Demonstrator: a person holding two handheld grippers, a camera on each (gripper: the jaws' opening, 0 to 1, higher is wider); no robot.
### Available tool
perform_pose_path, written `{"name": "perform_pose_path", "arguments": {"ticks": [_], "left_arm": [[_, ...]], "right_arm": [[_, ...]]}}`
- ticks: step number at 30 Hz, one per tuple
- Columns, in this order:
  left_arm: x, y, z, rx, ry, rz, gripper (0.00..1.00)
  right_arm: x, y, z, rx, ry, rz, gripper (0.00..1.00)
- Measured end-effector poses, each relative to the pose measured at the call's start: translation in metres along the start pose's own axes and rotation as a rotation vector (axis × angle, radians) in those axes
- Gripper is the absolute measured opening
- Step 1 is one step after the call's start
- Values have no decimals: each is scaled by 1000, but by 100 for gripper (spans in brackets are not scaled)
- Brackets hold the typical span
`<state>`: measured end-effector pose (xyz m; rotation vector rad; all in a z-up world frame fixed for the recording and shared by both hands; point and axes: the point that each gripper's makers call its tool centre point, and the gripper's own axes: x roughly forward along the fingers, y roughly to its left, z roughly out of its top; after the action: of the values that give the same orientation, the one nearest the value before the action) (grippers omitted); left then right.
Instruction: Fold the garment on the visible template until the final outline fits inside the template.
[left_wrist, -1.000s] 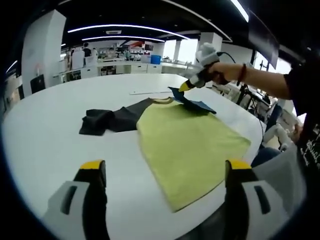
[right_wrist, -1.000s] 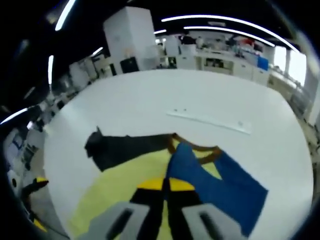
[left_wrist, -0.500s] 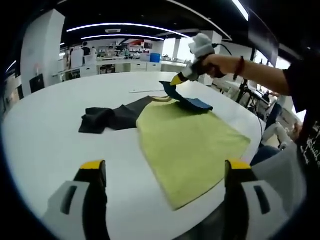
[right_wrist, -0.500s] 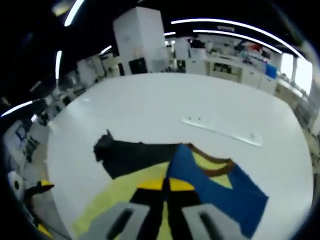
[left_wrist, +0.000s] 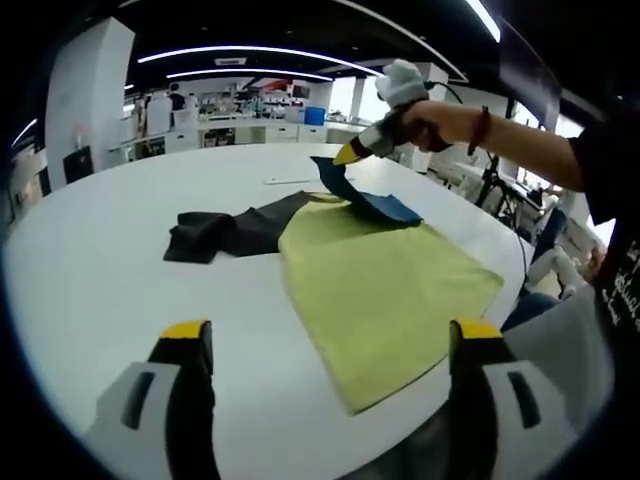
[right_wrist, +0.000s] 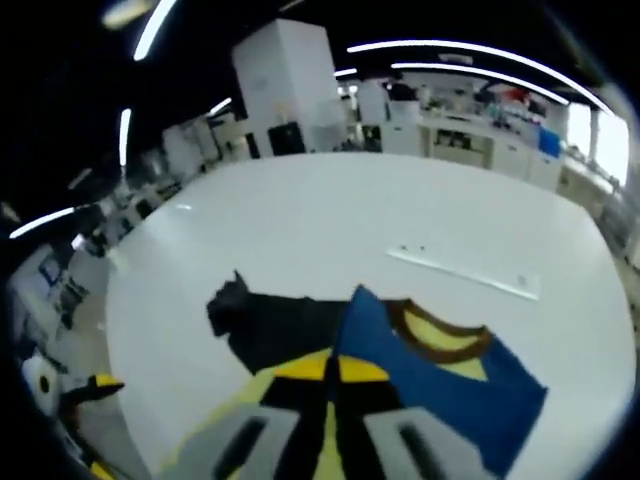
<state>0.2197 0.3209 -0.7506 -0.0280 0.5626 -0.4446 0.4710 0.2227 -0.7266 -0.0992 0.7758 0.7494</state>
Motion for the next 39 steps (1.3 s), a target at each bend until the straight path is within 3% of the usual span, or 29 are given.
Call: {"name": "perform_pose_path", "arguments": {"ticks": [10,19,29,34,39], "left_arm": [[0,3,-3,-5,7,7,95],[0,2,-4,-8,9,11,95],[-6,4,-9,-17,16,25,95],[-9,8,-10,-9,24,30,95],[-9,9,-9,-13,16,36,95]], "right_arm": [[2,24,0,-101,8,59,0],[16,38,-16,-161,44,80,0],[35,49,-40,-143,73,107,0],[45,53,-54,-85,81,139,0],[47,77,-67,-22,95,273,0]]}}
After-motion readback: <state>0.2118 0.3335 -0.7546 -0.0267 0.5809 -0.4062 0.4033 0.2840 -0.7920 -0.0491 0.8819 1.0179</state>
